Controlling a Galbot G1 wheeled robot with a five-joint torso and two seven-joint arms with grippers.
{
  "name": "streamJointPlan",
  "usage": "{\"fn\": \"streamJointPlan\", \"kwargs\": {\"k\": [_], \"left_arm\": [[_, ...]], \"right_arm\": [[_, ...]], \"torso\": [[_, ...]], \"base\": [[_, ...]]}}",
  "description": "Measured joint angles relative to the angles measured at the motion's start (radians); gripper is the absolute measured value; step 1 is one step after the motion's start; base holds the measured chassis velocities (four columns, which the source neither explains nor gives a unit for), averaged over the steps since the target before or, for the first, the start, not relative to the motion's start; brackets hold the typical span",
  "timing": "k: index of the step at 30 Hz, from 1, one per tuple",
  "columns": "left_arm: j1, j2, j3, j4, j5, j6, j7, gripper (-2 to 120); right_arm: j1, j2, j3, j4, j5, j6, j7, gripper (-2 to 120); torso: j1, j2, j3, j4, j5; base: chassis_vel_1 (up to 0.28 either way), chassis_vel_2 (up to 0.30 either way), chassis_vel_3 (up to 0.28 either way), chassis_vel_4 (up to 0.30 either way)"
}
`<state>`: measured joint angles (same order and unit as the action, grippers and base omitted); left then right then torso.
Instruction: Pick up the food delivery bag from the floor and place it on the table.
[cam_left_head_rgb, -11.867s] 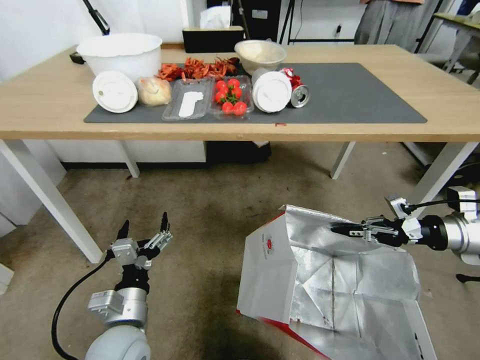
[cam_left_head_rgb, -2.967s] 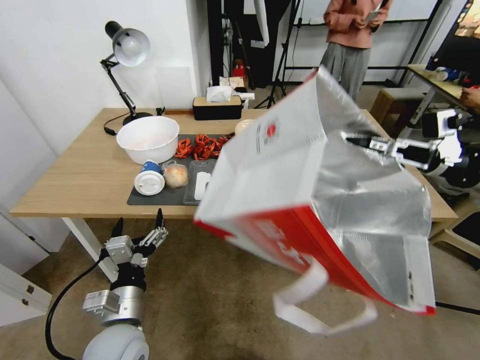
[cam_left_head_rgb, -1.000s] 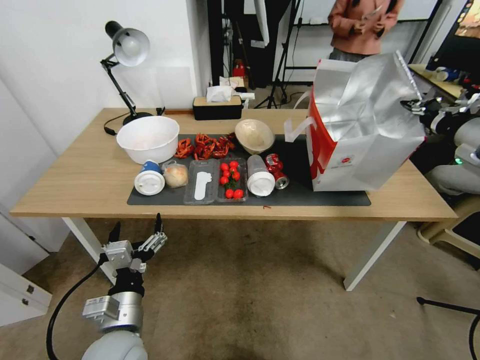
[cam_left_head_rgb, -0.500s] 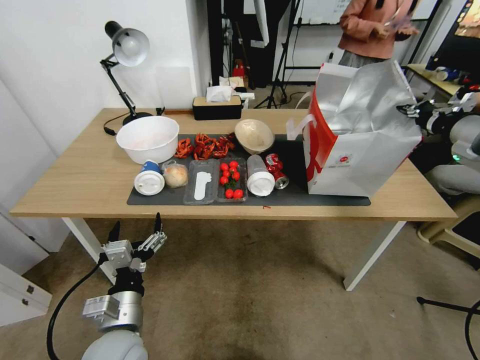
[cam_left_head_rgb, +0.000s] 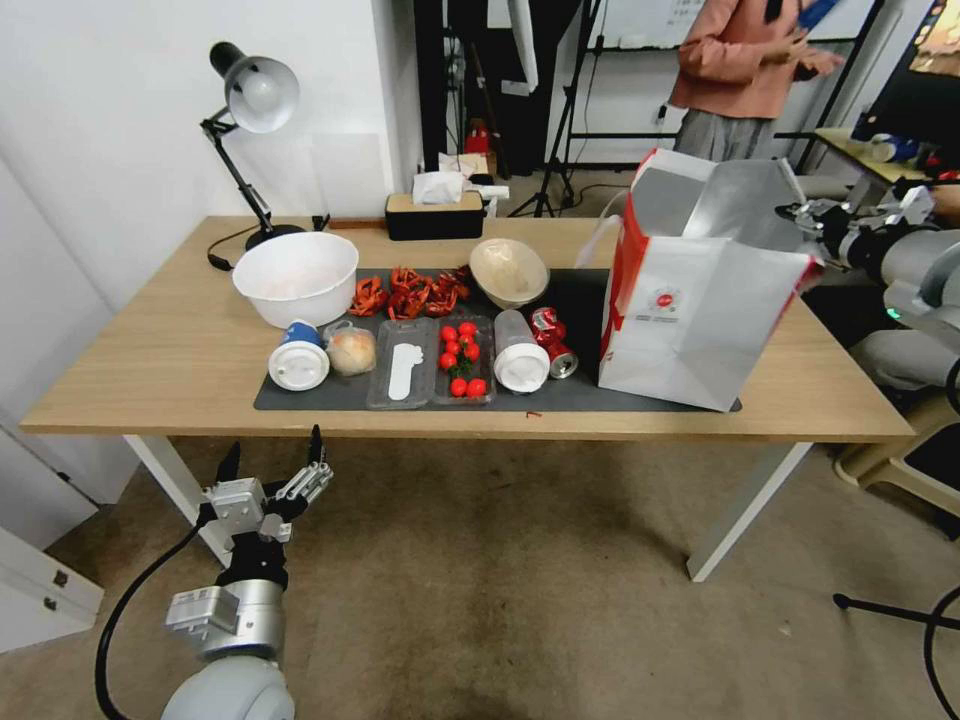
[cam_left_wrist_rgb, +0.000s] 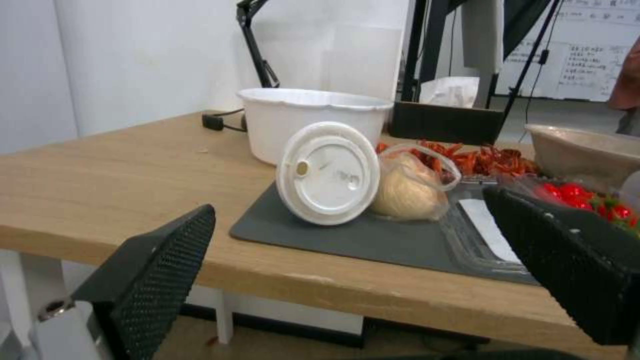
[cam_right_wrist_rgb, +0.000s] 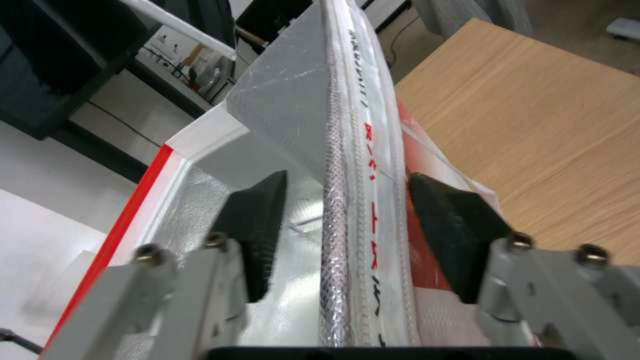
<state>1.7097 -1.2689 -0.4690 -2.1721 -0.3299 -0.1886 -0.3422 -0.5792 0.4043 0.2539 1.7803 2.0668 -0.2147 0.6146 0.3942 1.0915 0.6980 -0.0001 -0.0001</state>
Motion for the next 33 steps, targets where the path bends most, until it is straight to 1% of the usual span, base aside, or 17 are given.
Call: {"fn": "streamJointPlan", "kwargs": {"k": [1, 4, 5, 8, 9, 12, 13, 16, 17, 20, 21, 24, 25, 28, 29, 31, 33], "left_arm": [[0.000, 0.000, 0.000, 0.000, 0.000, 0.000, 0.000, 100], [0.000, -0.003, 0.001, 0.000, 0.000, 0.000, -0.002, 100], [0.000, -0.003, 0.001, 0.000, 0.000, 0.000, -0.002, 100], [-0.001, -0.004, 0.002, -0.003, -0.002, 0.001, -0.002, 100], [-0.001, -0.004, 0.002, -0.003, -0.002, 0.001, -0.002, 100], [0.000, -0.005, 0.001, -0.009, -0.003, 0.002, -0.002, 100], [0.000, -0.005, 0.001, -0.009, -0.003, 0.002, -0.002, 100], [0.002, -0.004, -0.001, -0.013, -0.005, 0.002, -0.001, 100], [0.002, -0.004, -0.001, -0.013, -0.005, 0.002, -0.001, 100], [0.004, -0.005, -0.001, -0.019, -0.007, 0.001, 0.001, 100], [0.004, -0.005, -0.001, -0.019, -0.007, 0.001, 0.001, 100], [0.005, -0.006, -0.001, -0.021, -0.011, 0.000, 0.001, 100], [0.005, -0.006, -0.001, -0.021, -0.011, 0.000, 0.001, 100], [0.004, -0.006, -0.001, -0.028, -0.016, 0.000, 0.002, 100], [0.004, -0.006, -0.001, -0.028, -0.016, 0.000, 0.002, 100], [0.006, -0.008, -0.002, -0.031, -0.017, -0.002, 0.005, 100], [0.008, -0.010, -0.002, -0.033, -0.017, -0.006, 0.007, 100]], "right_arm": [[0.000, 0.000, 0.000, 0.000, 0.000, 0.000, 0.000, 53], [0.000, -0.001, -0.001, 0.003, -0.019, -0.002, -0.010, 68], [0.000, -0.001, -0.001, 0.003, -0.019, -0.002, -0.010, 68], [-0.002, -0.002, -0.001, 0.017, -0.056, 0.000, -0.006, 83], [-0.002, -0.002, -0.001, 0.017, -0.056, 0.000, -0.006, 83], [-0.022, -0.008, 0.010, 0.050, -0.122, 0.008, 0.002, 97], [-0.022, -0.008, 0.010, 0.050, -0.122, 0.008, 0.002, 97], [-0.064, -0.024, 0.051, 0.100, -0.209, 0.032, -0.003, 100], [-0.064, -0.024, 0.051, 0.100, -0.209, 0.032, -0.003, 100], [-0.121, -0.054, 0.098, 0.147, -0.324, 0.075, -0.045, 100], [-0.121, -0.054, 0.098, 0.147, -0.324, 0.075, -0.045, 100], [-0.186, -0.085, 0.133, 0.189, -0.425, 0.109, -0.090, 100], [-0.186, -0.085, 0.133, 0.189, -0.425, 0.109, -0.090, 100], [-0.265, -0.107, 0.161, 0.234, -0.553, 0.157, -0.142, 100], [-0.265, -0.107, 0.161, 0.234, -0.553, 0.157, -0.142, 100], [-0.318, -0.112, 0.173, 0.265, -0.635, 0.198, -0.175, 100], [-0.375, -0.113, 0.185, 0.293, -0.725, 0.262, -0.207, 100]], "torso": [[0.000, 0.000, 0.000, 0.0000, 0.0000], [0.000, 0.000, 0.000, 0.0000, 0.0000], [0.000, 0.000, 0.000, 0.0000, 0.0000], [0.000, 0.000, 0.000, 0.0001, 0.0000], [0.000, 0.000, 0.000, 0.0001, 0.0000], [0.000, 0.000, 0.000, 0.0001, 0.0001], [0.000, 0.000, 0.000, 0.0001, 0.0001], [0.000, 0.000, 0.000, 0.0001, 0.0001], [0.000, 0.000, 0.000, 0.0001, 0.0001], [0.000, 0.000, 0.000, -0.0002, 0.0000], [0.000, 0.000, 0.000, -0.0002, 0.0000], [0.000, 0.000, 0.000, 0.0000, -0.0001], [0.000, 0.000, 0.000, 0.0000, -0.0001], [0.000, 0.000, 0.000, -0.0001, 0.0000], [0.000, 0.000, 0.000, -0.0001, 0.0000], [0.000, 0.000, 0.000, 0.0000, 0.0000], [0.000, 0.000, 0.000, 0.0001, 0.0003]], "base": [[0.000, 0.000, 0.000, 0.000], [0.000, 0.000, 0.000, 0.000], [0.000, 0.000, 0.000, 0.000], [0.000, 0.000, 0.000, 0.000], [0.000, 0.000, 0.000, 0.000], [0.000, 0.000, 0.000, 0.000], [0.000, 0.000, 0.000, 0.000], [0.000, 0.000, 0.000, 0.000], [0.000, 0.000, 0.000, 0.000], [0.000, 0.000, 0.000, 0.000], [0.000, 0.000, 0.000, 0.000], [0.000, 0.000, 0.000, 0.000], [0.000, 0.000, 0.000, 0.000], [0.000, 0.000, 0.000, 0.000], [0.000, 0.000, 0.000, 0.000], [0.000, 0.000, 0.000, 0.000], [0.000, 0.000, 0.000, 0.000]]}}
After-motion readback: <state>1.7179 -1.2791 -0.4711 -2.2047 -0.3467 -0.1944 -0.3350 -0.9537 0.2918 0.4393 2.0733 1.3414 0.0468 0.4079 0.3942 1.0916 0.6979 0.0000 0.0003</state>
